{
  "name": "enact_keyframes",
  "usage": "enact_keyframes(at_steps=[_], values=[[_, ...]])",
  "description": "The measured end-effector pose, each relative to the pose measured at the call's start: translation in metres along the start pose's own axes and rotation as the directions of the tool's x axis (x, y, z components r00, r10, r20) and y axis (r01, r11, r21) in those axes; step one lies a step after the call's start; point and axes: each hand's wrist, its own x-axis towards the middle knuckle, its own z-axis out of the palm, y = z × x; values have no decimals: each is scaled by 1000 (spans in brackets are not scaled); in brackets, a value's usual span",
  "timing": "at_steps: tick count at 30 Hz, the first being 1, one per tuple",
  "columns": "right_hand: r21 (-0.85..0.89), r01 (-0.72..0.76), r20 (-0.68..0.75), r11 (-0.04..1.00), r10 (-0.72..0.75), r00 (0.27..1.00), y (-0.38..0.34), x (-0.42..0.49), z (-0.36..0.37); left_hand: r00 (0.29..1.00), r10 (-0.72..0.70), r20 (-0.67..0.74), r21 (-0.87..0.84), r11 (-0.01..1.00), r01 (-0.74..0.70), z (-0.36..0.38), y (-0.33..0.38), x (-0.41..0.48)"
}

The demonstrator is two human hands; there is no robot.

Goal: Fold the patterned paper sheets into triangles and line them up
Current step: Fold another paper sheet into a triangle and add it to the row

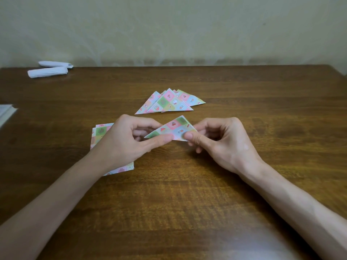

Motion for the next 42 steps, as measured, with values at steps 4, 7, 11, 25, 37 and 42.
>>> enact_keyframes(at_steps=[4, 7, 11, 25, 37, 42], values=[[53, -22, -5, 998, 22, 1000, -4, 0, 2, 1000, -3, 7, 30, 1000, 3, -2, 2, 0], [28, -79, 76, 996, 77, 994, -5, -1, 4, 1000, 9, 30, 23, 1000, -10, -2, 5, -2], [0, -88, 136, 996, 88, 987, -2, -1, 1, 999, -2, 48, 4, 1000, 2, 1, 3, -3], [-9, -83, 1, 997, 83, 997, 2, 7, -4, 990, -91, -109, -9, 996, 91, -5, 2, 2], [18, -54, -111, 998, 56, 992, 6, 11, -7, 980, -116, -163, -60, 992, 107, -3, -7, 2], [-6, -24, -166, 1000, 22, 986, 6, 17, -10, 970, -95, -223, -85, 993, 77, -2, -7, 2]])
